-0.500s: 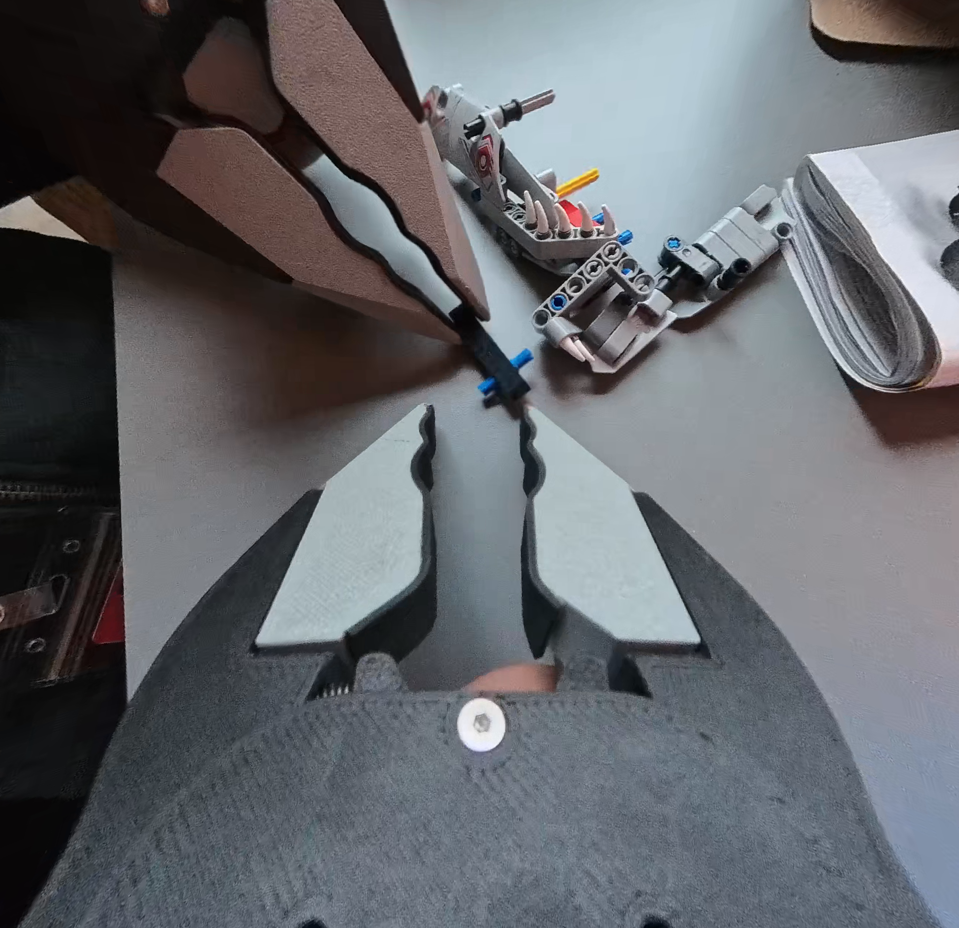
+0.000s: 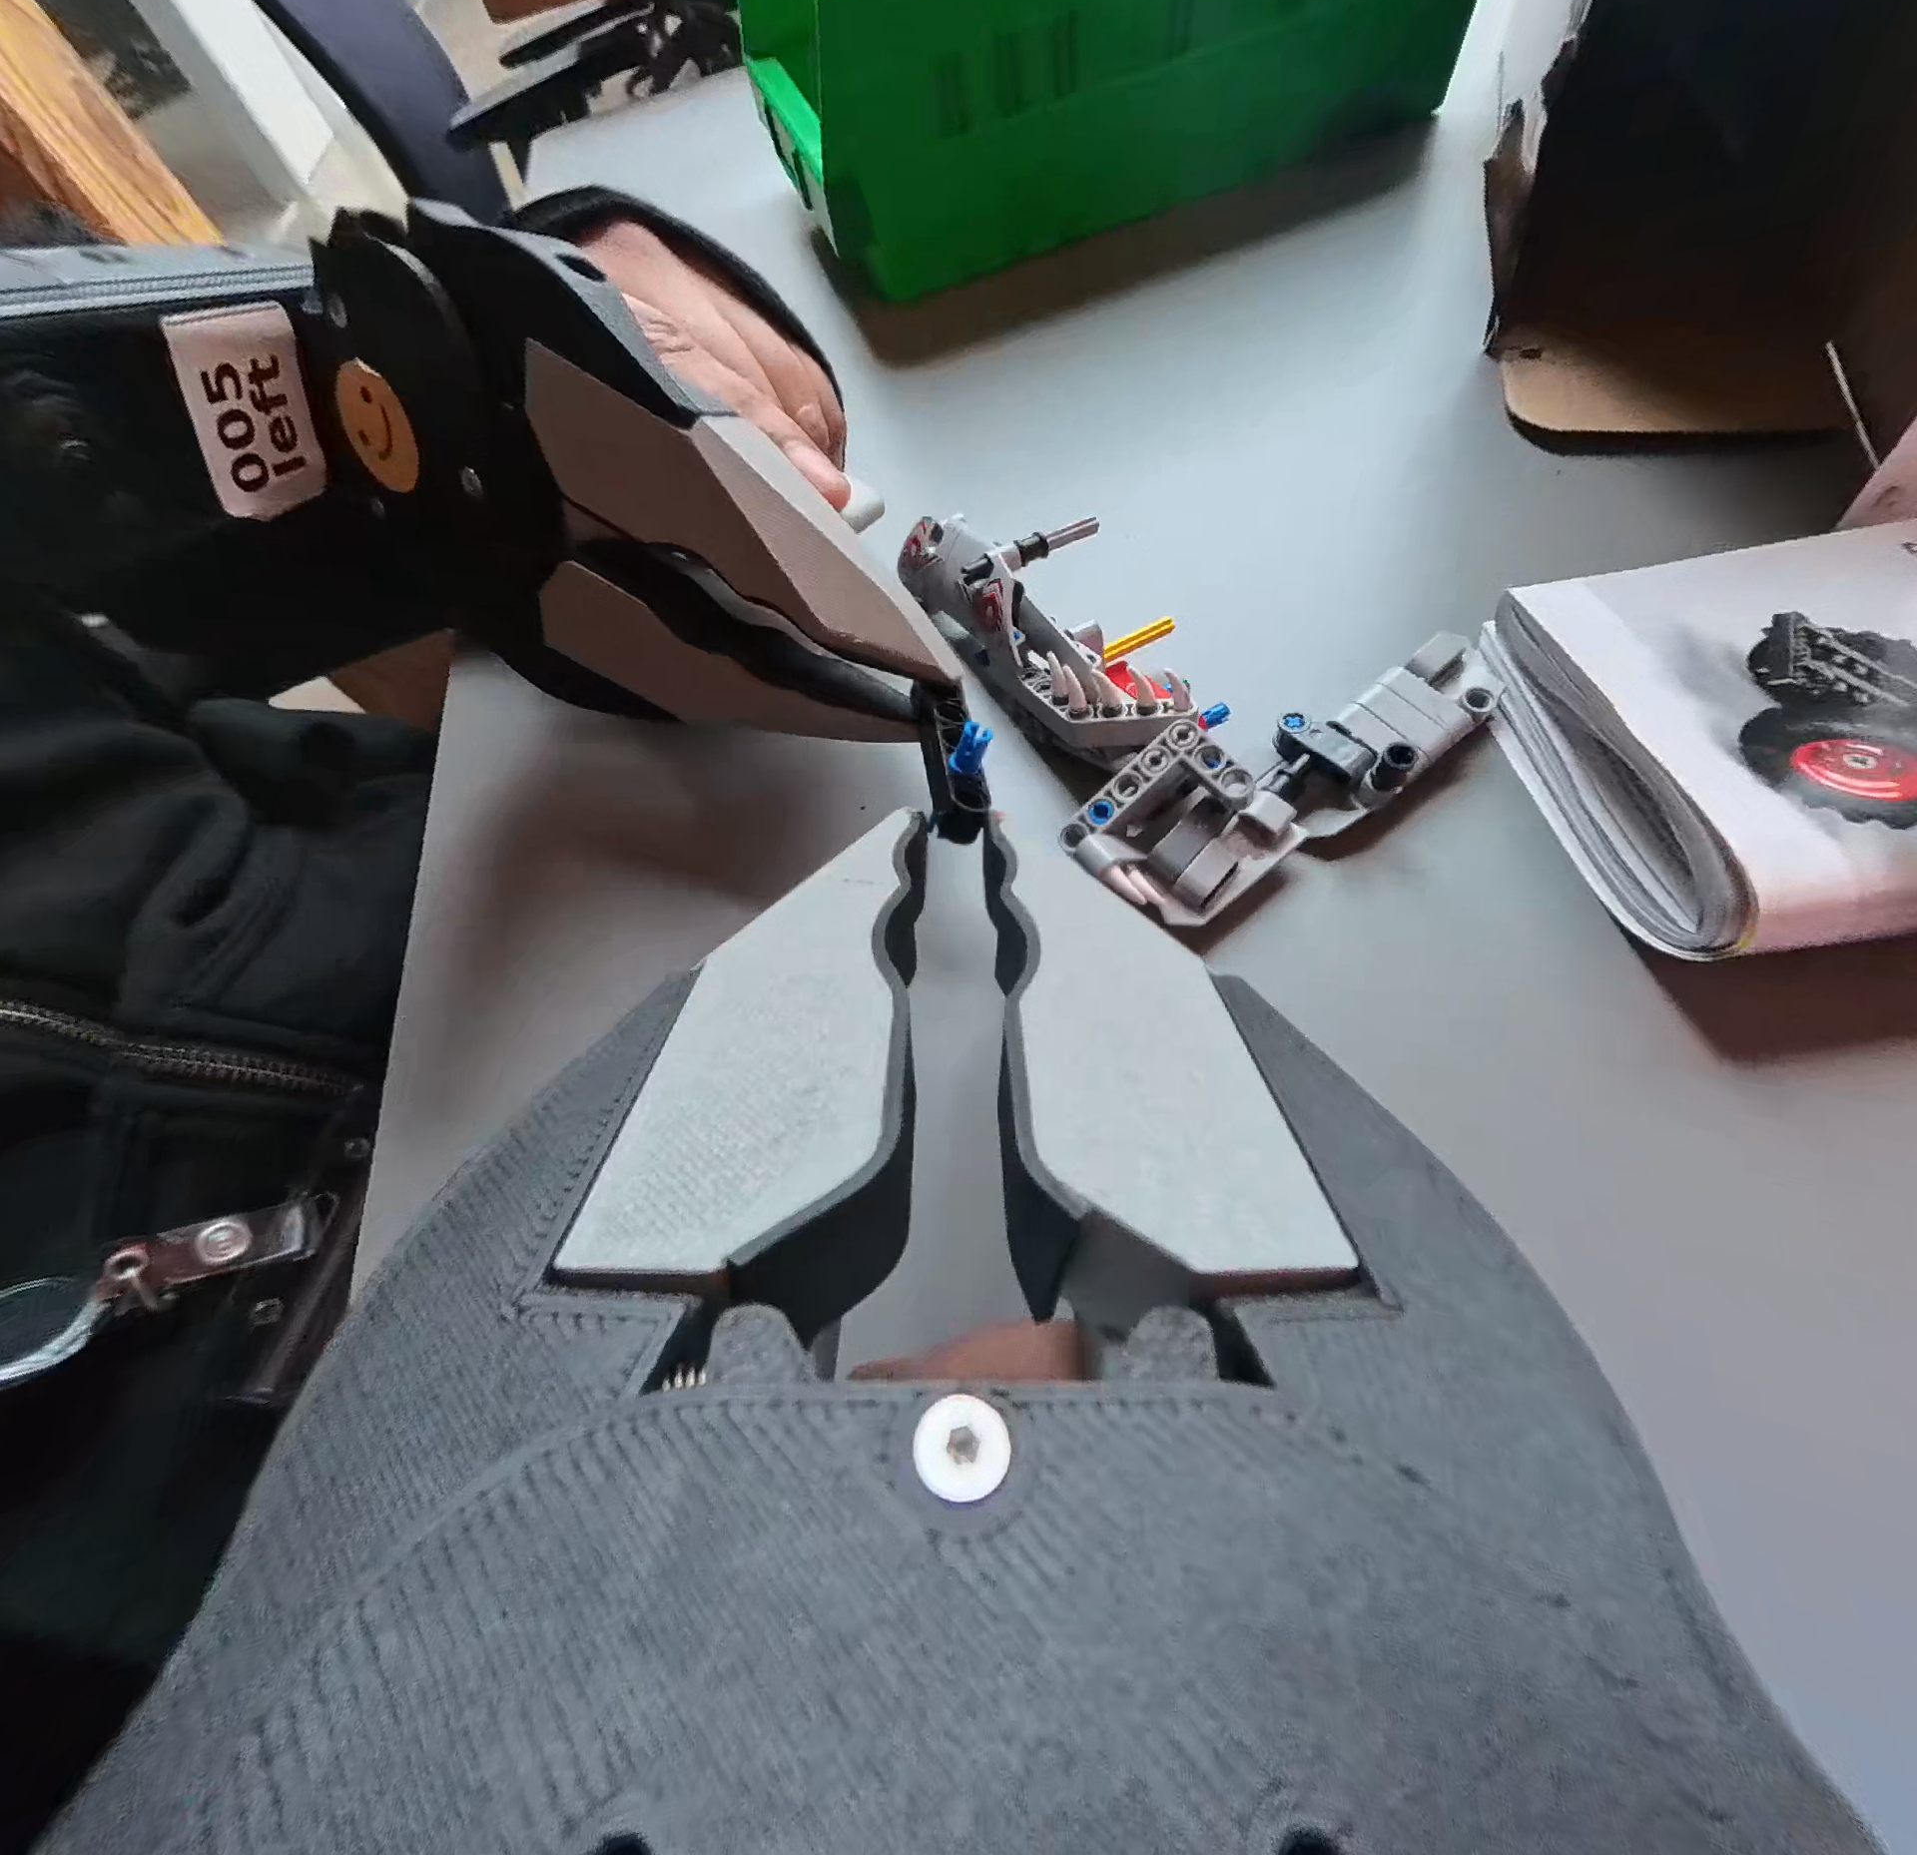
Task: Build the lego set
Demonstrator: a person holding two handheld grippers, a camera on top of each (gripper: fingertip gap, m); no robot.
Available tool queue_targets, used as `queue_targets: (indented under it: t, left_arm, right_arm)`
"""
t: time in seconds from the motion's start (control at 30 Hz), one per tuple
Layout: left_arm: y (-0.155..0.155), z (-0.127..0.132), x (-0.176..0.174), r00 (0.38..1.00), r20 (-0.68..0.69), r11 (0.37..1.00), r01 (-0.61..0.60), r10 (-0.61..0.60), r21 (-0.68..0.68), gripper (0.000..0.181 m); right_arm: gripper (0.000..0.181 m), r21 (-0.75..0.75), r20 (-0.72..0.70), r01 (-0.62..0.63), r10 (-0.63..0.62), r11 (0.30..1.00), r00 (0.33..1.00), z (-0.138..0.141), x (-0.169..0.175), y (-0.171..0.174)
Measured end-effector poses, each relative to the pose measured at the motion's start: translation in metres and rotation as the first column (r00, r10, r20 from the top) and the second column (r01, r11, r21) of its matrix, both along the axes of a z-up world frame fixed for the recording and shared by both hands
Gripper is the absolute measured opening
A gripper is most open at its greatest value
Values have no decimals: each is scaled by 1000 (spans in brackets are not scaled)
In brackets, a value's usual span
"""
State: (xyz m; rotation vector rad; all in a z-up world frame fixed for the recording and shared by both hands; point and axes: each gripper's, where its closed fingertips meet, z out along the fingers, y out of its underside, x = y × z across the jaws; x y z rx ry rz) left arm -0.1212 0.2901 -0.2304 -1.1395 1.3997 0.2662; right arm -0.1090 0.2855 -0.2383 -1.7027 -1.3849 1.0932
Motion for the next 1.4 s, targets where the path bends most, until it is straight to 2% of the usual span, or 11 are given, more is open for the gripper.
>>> queue_targets:
  t: [0.2, 0.33, 0.4, 0.47, 0.53, 0.6, 0.67, 0.8, 0.87, 0.97, 1.4]
  left_arm:
    - [-6, -1, 2, 1000, 23, 999, 20, -19, -32, 6]
    - [-9, 3, 2, 981, 195, 974, 63, -20, -217, 10]
    - [-8, 2, -2, 965, 263, 929, 88, 10, -360, 29]
    - [-3, 7, -6, 941, 334, 885, 110, 54, -453, 38]
    - [-11, 12, -6, 911, 411, 819, 214, 30, -533, 38]
    - [-27, 18, 0, 869, 495, 702, 356, -5, -617, 38]
    - [-34, 17, 4, 852, 523, 606, 416, -1, -678, 38]
    - [-37, 17, 7, 839, 544, 549, 453, 3, -702, 16]
    - [-39, 17, 9, 838, 546, 533, 461, 1, -709, 8]
    - [-42, 16, 12, 835, 551, 505, 478, -6, -719, 7]
    - [-32, 18, 9, 816, 574, 484, 474, 72, -735, 5]
  right_arm:
    - [5, -23, -32, -43, 43, 999, 999, 6, -5, -7]
    - [5, 13, -50, -52, 53, 999, 997, 11, -4, -9]
    - [4, 35, -66, -61, 63, 998, 996, 14, -3, -11]
    - [5, 71, -96, -78, 85, 994, 992, 21, -4, -16]
    - [4, 100, -125, -96, 108, 990, 986, 27, -4, -21]
    - [5, 101, -118, -92, 103, 991, 988, 25, -5, -20]
    - [5, 102, -125, -110, 123, 989, 985, 26, -5, -24]
    - [4, 114, -153, -148, 164, 982, 974, 32, -6, -33]
    - [5, 113, -140, -160, 176, 981, 974, 29, -6, -36]
    - [5, 126, -98, -178, 191, 976, 977, 21, -8, -39]
    - [5, 74, -186, -121, 132, 990, 974, 35, -2, -26]
